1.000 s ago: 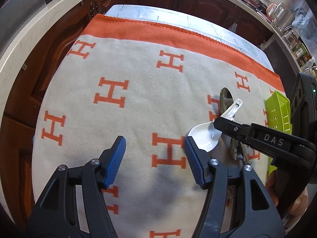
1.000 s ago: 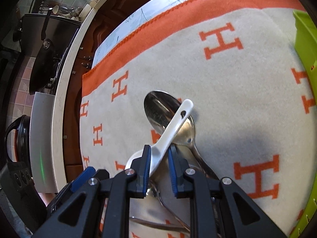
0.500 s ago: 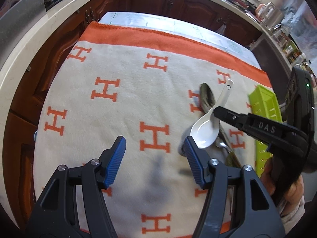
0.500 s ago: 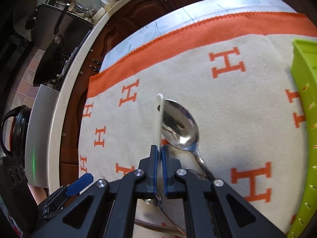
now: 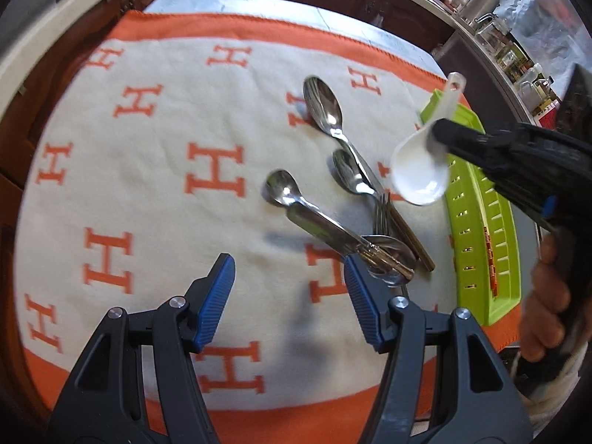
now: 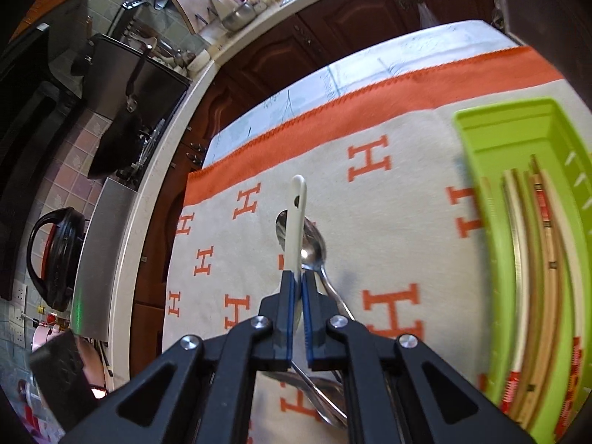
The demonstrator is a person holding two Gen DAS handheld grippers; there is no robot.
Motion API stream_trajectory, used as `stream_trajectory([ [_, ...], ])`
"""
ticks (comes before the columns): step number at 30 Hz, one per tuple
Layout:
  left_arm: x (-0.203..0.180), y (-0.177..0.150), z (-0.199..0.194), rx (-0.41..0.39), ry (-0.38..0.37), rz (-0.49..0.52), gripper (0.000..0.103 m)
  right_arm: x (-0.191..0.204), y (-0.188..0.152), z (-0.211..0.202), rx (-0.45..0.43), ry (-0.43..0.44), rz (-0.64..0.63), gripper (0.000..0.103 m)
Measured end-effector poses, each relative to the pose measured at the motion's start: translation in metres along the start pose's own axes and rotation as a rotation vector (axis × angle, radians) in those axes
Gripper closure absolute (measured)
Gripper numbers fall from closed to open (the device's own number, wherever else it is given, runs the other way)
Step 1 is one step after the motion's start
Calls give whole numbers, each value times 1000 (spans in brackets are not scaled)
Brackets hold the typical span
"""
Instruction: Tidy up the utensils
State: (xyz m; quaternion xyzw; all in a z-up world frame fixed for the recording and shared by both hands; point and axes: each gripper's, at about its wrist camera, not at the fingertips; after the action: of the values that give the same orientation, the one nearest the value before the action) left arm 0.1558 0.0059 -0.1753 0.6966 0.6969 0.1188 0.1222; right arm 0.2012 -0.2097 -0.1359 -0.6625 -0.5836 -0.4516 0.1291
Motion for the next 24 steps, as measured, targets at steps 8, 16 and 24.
stream_trajectory([
  [8,-9,-7,21,-69,-28,-72,46,-11,-12,-28,-23,1,7,99],
  [16,-14,-6,29,-115,-68,-104,92,-29,-19,-43,-41,-19,36,99],
  [24,-18,-4,28,-146,-118,-125,99,-37,-27,-49,-45,-26,47,99],
])
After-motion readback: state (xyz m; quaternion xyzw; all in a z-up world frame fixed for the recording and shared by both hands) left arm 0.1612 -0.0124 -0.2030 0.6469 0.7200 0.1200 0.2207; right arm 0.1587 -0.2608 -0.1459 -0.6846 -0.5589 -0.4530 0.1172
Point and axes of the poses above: each gripper's, at about its wrist camera, not at the fingertips, and z roughly the way its jaws point, x to its left, y to its top, and after that the axes turned 15 degrees about y, right-handed
